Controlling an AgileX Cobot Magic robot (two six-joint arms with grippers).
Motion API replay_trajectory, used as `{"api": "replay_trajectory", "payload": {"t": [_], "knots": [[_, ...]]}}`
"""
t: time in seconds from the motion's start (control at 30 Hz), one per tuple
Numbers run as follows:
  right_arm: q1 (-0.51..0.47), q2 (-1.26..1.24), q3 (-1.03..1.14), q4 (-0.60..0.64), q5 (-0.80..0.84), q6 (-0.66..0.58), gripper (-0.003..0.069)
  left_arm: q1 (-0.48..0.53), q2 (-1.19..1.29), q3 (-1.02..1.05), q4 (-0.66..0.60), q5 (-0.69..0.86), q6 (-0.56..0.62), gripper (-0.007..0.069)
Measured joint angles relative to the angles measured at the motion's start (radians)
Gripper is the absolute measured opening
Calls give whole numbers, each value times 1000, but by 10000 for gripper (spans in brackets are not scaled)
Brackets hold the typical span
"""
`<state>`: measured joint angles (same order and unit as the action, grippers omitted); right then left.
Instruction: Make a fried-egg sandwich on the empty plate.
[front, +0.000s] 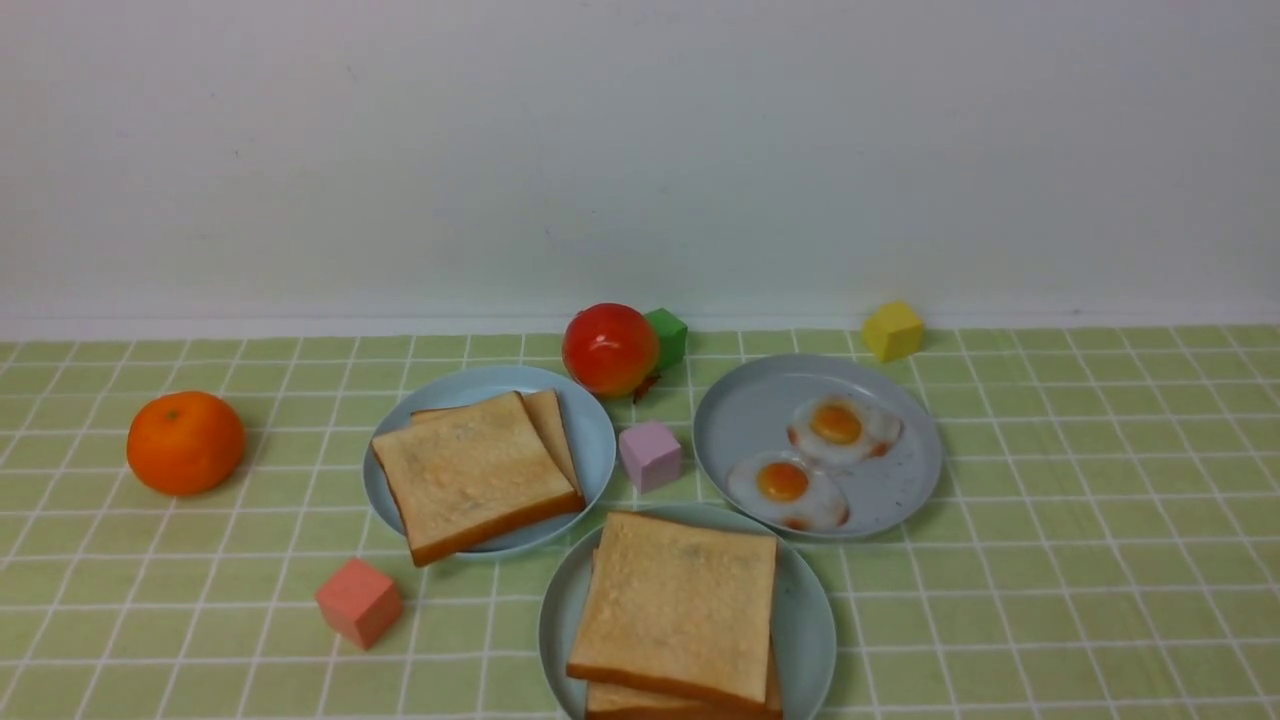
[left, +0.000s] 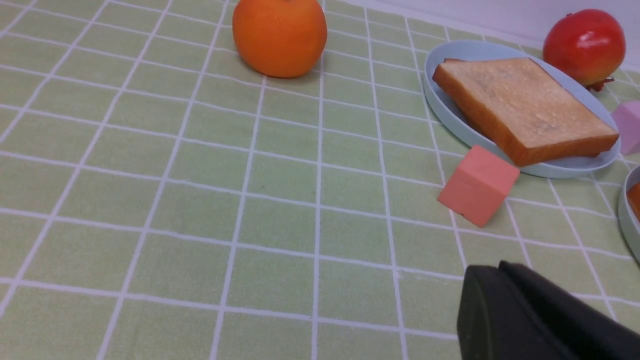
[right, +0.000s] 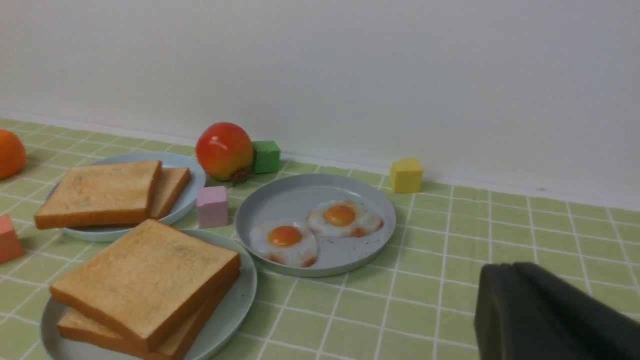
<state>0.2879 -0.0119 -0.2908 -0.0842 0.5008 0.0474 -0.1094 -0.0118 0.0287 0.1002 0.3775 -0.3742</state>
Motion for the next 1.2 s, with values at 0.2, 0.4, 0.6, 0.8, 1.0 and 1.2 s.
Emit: {"api": "replay_trajectory", "payload": {"t": [0.2,0.4,0.6,0.8,1.0,1.2], "knots": [[-152,0,10,67,-1,-31,38,0,0,0,1,0,0,29],[-286,0,127,123,-4,-71,44,0,0,0,2,0,0,30],[-352,0,265,125,-22,-72,49,0,0,0,2,0,0,36],[-356,0,306,73,-106,-72,62,0,0,0,3,0,0,39],[-356,0,307,69,-112,-72,71,0,0,0,3,0,0,49],[-356,0,307,68,-112,-72,82,0,0,0,3,0,0,50]]}}
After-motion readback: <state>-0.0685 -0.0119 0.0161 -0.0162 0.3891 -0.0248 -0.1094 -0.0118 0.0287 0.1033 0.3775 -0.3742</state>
